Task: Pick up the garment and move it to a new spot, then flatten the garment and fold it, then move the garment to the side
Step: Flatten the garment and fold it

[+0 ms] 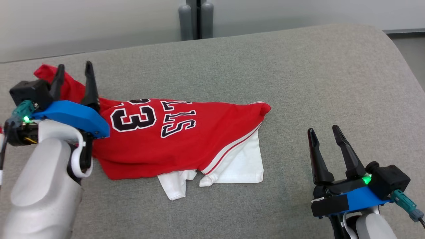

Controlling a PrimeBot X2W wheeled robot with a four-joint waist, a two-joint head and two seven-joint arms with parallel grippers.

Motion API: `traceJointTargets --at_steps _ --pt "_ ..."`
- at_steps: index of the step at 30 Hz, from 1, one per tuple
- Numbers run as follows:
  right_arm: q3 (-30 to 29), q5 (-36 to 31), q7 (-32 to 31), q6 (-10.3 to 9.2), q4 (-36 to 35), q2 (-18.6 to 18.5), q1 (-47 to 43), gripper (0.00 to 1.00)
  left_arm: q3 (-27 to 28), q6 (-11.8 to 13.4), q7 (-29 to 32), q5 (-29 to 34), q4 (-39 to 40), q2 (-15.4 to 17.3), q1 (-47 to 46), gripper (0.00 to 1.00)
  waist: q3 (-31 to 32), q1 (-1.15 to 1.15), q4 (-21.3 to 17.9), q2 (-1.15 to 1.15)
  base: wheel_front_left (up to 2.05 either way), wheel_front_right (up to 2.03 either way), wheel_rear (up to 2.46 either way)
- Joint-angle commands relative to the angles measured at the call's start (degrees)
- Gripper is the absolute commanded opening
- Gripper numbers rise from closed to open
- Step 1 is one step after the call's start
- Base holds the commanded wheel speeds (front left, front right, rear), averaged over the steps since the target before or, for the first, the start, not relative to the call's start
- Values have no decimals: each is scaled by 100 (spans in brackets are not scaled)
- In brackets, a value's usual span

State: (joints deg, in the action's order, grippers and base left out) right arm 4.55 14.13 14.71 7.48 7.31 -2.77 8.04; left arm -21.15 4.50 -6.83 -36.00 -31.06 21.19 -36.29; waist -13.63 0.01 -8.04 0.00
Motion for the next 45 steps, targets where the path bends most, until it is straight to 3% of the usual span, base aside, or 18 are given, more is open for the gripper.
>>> traceJointTargets --at_steps 1,4,11,17,26,38,45 --pt "-44 -28 18 3 9 -23 23 100 -49 -90 -127 -43 3 -116 114 100 52 -1 53 0 0 0 0" --pt "-88 -72 -15 3 3 -21 -37 100 -113 -230 -377 -106 62 -300 347 100 172 -1 159 0 0 0 0" --pt "-243 -188 -145 3 -69 -21 -145 100 -194 -111 -768 15 493 -632 1147 100 467 -1 382 0 0 0 0" --pt "-358 -258 -285 3 -156 -22 -282 100 -269 33 -837 393 983 -655 1894 100 688 -1 522 0 0 0 0" --pt "-490 -318 -451 3 -223 -23 -497 100 221 261 -841 1070 2057 -630 2896 100 923 -1 681 0 0 0 0" --pt "-641 -340 -751 3 -68 -21 -521 100 592 99 -842 1398 2539 -683 3584 100 970 -1 817 0 0 0 0" --pt "-386 -405 -1684 3 758 -21 68 100 659 4 -843 1467 2527 -763 3426 100 741 -1 911 0 0 0 0"
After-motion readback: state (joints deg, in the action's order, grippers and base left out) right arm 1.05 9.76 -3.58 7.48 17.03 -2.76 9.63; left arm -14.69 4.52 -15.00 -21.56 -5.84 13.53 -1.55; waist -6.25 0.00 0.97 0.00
